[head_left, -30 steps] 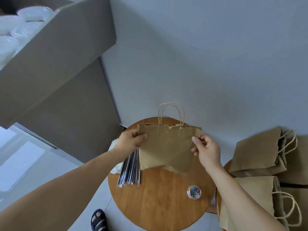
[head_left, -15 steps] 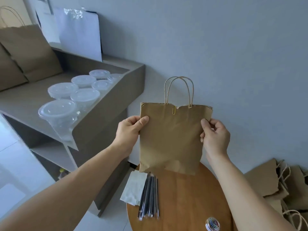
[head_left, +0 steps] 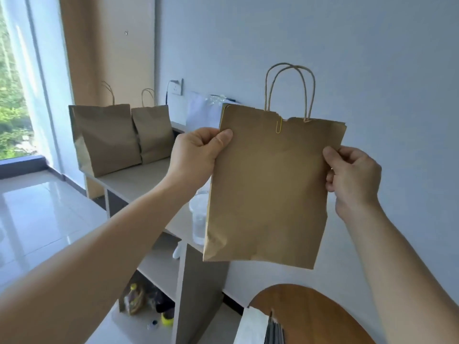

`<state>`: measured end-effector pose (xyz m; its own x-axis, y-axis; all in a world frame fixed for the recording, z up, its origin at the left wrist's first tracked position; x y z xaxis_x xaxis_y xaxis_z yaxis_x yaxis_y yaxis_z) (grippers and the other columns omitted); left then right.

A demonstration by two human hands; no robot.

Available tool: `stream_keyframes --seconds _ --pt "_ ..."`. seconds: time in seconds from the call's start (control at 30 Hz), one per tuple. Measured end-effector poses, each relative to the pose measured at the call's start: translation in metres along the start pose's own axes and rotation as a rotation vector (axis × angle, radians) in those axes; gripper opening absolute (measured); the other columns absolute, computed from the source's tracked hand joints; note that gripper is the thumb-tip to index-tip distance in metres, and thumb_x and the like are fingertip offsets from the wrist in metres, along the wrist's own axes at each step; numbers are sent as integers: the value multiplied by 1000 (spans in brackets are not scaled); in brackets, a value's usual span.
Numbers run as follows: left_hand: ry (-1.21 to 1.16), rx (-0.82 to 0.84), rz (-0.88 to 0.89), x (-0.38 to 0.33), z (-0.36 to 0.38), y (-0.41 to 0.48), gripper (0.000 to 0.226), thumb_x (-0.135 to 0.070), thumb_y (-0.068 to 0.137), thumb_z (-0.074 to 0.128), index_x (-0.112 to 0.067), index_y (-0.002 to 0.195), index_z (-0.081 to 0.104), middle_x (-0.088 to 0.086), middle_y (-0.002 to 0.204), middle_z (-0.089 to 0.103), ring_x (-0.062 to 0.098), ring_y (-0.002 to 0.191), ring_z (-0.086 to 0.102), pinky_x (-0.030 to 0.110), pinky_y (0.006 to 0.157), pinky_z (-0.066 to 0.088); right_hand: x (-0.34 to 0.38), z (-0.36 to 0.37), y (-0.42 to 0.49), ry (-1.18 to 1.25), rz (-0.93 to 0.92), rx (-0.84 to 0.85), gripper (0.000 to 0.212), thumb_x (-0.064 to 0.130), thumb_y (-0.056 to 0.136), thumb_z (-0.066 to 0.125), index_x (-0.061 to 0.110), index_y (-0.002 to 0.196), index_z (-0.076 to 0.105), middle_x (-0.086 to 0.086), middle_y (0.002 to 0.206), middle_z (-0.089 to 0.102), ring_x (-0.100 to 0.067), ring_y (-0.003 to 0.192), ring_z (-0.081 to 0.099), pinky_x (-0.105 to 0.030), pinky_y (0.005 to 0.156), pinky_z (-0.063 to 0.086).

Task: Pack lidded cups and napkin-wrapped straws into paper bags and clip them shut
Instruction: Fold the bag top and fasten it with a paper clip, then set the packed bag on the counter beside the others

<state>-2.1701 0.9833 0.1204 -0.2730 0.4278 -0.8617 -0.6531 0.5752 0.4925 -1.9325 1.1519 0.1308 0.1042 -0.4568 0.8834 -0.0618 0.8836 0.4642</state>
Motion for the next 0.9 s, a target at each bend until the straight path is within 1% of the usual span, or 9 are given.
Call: stream_keyframes --seconds 0.07,0.17,0.23,0.37,0.5,0.63,0.7,0.83,0.9 --pt "30 -37 22 -6 -25 11 15 -32 91 69 -22 84 77 -4 76 76 8 68 70 23 57 55 10 29 0 7 -16 42 6 21 89 71 19 86 67 5 63 58 -7 40 46 -20 39 38" --pt "48 -109 59 -11 -58 31 15 -31 92 69 -24 81 76 -8 71 74 5 62 67 20 52 51 20 75 6 31 -29 105 6 20 89 71 18 86 66 4 66 59 -7 39 45 -20 38 37" --pt "91 -162 80 -12 -78 48 17 -31 91 69 -23 79 76 -9 68 72 5 59 64 22 51 51 23 106 14 42 -46 140 6 20 89 71 17 87 66 6 62 58 -7 39 45 -20 38 38" --pt "158 -237 139 -13 -109 88 16 -33 91 69 -24 79 76 -4 77 75 11 70 69 34 67 59 22 165 39 68 -91 211 7 19 90 70 14 87 66 8 55 55 -9 39 45 -20 38 38" --pt "234 -313 173 -4 -138 131 17 -32 90 70 -30 73 73 -17 68 71 6 69 67 31 67 57 11 228 69 81 -92 307 8 17 91 67 14 84 64 6 46 52 -10 39 45 -21 38 39" --pt "264 -348 168 18 -159 169 18 -30 90 71 -29 72 73 -14 63 70 2 57 64 20 49 53 -13 286 96 98 -75 364 6 15 93 64 9 90 64 -3 53 51 -9 37 44 -22 37 40" --pt "273 -374 152 34 -168 187 19 -29 89 71 -30 70 72 -15 62 69 0 55 63 18 47 51 -29 313 108 101 -57 399 6 14 94 63 8 93 62 -5 58 52 -9 37 45 -22 38 41" --pt "323 -375 110 69 -181 225 17 -31 90 70 -33 74 71 -18 57 67 -5 47 57 12 44 44 -62 366 135 54 27 448 10 15 97 58 14 87 59 1 60 58 -11 42 53 -31 49 51" --pt "358 -358 103 88 -188 243 17 -32 91 69 -35 74 71 -19 60 69 -6 50 58 11 48 44 -80 391 150 35 78 460 11 15 98 56 14 87 59 -1 66 61 -13 45 57 -33 54 55"
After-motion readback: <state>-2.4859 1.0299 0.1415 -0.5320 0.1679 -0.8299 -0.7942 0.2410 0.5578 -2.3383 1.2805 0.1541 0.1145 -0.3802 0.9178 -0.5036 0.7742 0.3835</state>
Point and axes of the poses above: each hand's wrist, its own y-axis towards the middle knuckle, its own z-axis out of the palm, x = y × z, the point moved 6 cm from there along y, towards the middle knuckle
